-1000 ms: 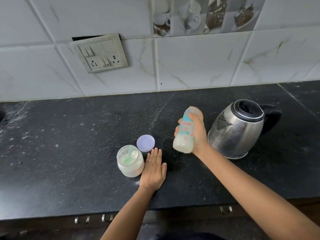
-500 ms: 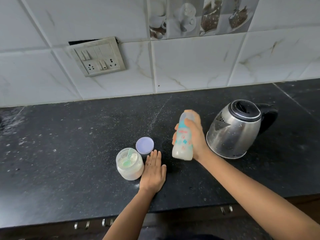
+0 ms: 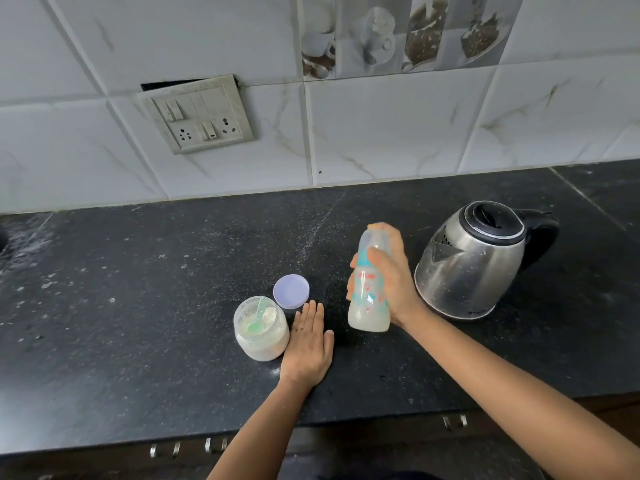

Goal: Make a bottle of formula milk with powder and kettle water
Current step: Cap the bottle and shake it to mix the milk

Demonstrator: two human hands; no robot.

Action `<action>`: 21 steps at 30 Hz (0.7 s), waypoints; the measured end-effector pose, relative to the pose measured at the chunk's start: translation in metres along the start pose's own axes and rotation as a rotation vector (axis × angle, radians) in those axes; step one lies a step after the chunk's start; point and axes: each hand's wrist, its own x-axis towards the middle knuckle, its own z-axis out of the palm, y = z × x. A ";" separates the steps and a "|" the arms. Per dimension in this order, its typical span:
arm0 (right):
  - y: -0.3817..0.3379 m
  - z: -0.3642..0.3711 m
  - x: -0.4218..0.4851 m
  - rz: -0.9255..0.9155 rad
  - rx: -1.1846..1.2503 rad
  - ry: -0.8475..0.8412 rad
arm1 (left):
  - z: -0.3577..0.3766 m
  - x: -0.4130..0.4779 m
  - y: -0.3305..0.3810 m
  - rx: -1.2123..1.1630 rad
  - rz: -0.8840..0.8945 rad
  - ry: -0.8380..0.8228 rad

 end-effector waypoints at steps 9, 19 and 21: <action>-0.005 -0.003 -0.002 -0.024 0.069 0.047 | 0.002 0.002 0.003 -0.002 -0.004 0.003; -0.009 -0.009 -0.007 -0.089 0.031 0.019 | 0.002 -0.001 0.003 -0.018 -0.014 -0.001; -0.013 -0.012 0.004 -0.072 0.096 0.075 | 0.000 -0.001 0.003 -0.022 -0.017 0.001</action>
